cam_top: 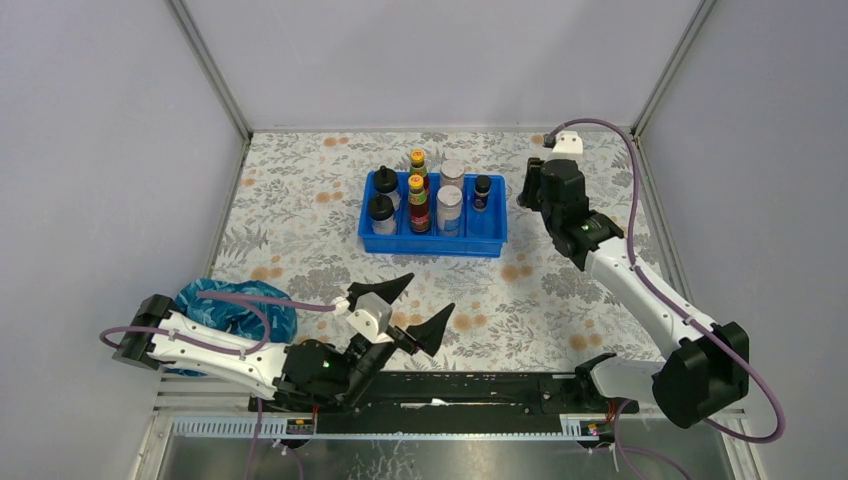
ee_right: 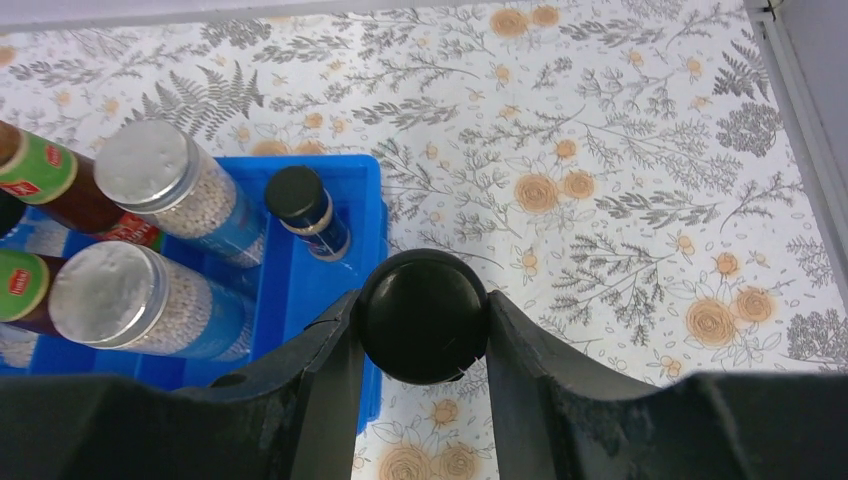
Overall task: Organize the condiment bottles
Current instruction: Pick up the bottle from the center of the board, then place the bottle in the storage box.
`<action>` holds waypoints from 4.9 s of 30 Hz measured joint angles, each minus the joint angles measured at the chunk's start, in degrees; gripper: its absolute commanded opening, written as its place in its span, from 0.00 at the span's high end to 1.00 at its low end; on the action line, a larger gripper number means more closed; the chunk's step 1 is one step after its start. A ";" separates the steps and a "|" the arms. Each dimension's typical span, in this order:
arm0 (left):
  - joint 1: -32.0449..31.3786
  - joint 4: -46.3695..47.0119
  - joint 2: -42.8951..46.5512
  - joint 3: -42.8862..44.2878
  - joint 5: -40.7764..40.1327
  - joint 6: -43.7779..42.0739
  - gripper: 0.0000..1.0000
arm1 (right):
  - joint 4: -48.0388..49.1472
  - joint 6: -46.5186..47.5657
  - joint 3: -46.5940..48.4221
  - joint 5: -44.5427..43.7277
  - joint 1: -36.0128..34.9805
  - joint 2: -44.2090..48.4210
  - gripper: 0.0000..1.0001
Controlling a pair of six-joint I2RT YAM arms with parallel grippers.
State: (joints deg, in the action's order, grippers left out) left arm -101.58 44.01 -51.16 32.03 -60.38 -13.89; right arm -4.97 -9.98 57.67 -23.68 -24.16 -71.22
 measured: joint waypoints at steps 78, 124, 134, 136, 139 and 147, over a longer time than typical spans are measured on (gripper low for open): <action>0.00 -0.02 -0.59 1.40 -0.35 -3.69 0.07 | -11.21 6.12 19.41 11.43 -4.35 -17.84 1.00; 3.13 -0.20 -2.23 1.40 0.70 -4.20 0.04 | -4.20 6.29 14.14 14.38 -4.35 -24.59 1.00; 3.58 -0.46 -2.32 1.40 1.46 -3.56 0.04 | -3.10 6.29 13.68 14.43 -4.35 -24.68 1.00; 3.72 -0.61 -2.32 1.40 1.51 -3.50 0.04 | -2.93 6.29 13.62 14.45 -4.35 -24.70 1.00; 3.76 -0.94 -2.32 1.40 1.49 -3.19 0.04 | -2.49 6.29 13.29 14.73 -4.35 -24.70 1.00; 3.76 -1.33 -2.32 1.40 1.51 -2.51 0.04 | -1.77 6.29 12.31 15.45 -4.35 -25.38 1.00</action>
State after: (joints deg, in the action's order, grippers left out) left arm -97.82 42.68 -53.47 33.43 -58.87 -16.40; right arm -6.74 -3.68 69.97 -8.23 -28.51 -96.60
